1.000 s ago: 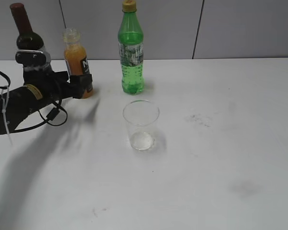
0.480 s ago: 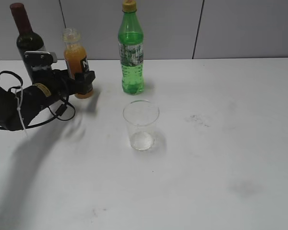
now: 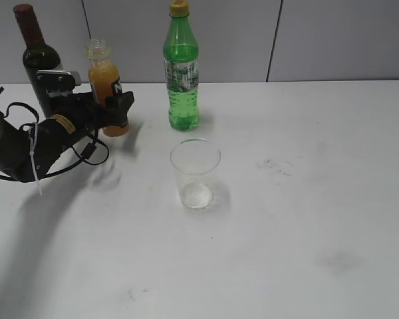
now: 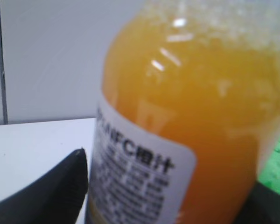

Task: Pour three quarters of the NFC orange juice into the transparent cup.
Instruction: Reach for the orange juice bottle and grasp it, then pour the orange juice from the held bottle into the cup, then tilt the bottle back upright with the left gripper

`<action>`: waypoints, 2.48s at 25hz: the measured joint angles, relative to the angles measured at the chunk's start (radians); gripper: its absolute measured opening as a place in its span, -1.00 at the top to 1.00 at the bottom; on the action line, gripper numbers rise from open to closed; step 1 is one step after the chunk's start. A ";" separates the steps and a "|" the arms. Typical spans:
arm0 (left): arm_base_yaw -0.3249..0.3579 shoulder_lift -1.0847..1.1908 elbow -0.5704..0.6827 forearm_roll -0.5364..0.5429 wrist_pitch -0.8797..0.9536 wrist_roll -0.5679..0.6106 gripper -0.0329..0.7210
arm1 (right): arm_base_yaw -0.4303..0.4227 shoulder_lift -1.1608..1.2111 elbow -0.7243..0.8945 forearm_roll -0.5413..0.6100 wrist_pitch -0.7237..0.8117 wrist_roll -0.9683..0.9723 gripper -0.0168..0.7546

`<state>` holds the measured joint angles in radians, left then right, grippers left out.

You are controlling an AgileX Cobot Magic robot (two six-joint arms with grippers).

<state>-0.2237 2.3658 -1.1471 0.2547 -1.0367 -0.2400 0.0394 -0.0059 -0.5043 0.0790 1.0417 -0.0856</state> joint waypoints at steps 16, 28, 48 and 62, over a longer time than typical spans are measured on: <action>-0.009 -0.043 0.072 0.016 -0.014 0.075 -0.33 | 0.000 0.000 0.000 0.000 0.000 0.000 -0.58; -0.262 -0.374 0.494 -0.459 -0.066 0.583 -0.33 | 0.000 0.000 0.000 0.000 0.000 0.000 -0.58; -0.321 -0.478 0.614 -0.658 0.050 1.074 -0.33 | 0.000 0.000 0.000 0.000 0.000 0.001 -0.58; -0.438 -0.493 0.579 -0.833 0.103 1.413 -0.33 | 0.000 0.000 0.000 0.000 0.000 0.001 -0.58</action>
<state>-0.6614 1.8724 -0.5685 -0.5781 -0.9339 1.1727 0.0394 -0.0059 -0.5043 0.0790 1.0417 -0.0849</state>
